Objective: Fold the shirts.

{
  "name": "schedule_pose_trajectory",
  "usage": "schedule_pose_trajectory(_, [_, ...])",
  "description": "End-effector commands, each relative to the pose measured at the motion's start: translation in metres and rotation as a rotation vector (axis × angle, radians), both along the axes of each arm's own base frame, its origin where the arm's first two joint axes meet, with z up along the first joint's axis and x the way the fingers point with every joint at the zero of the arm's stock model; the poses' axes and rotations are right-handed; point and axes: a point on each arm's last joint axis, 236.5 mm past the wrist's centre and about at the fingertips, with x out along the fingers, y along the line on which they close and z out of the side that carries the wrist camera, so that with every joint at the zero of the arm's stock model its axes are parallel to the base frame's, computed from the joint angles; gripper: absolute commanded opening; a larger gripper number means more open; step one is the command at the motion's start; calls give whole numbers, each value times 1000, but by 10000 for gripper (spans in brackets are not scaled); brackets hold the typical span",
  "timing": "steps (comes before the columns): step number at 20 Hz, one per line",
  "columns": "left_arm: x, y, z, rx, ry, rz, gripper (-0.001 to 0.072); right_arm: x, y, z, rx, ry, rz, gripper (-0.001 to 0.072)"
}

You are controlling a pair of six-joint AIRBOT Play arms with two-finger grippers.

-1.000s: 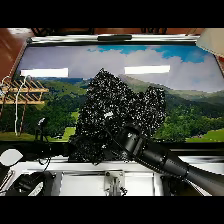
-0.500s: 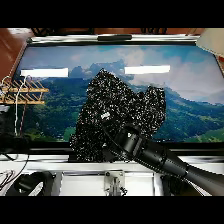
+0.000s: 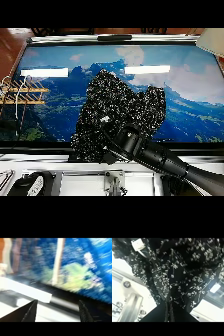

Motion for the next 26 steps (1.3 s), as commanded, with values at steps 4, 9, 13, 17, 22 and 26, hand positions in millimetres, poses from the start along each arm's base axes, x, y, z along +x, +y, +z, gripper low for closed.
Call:
schedule_pose_trajectory(4, [16,18,-84,-241,157,134,604,-4,-5,0,-22,19,-2,73])
schedule_pose_trajectory(9, [17,55,-60,-161,136,178,604,-1,-6,0,-25,7,-1,73])
schedule_pose_trajectory(13, [8,67,-77,-173,198,167,604,5,-5,0,-23,-22,0,73])
schedule_pose_trajectory(17, [11,69,-104,-191,273,75,602,6,-6,0,-26,-24,-1,73])
schedule_pose_trajectory(22, [6,81,-127,-184,333,48,601,7,-6,0,-27,-28,-1,74])
schedule_pose_trajectory(26, [4,96,-135,-185,315,80,534,12,-9,1,-37,-50,-11,74])
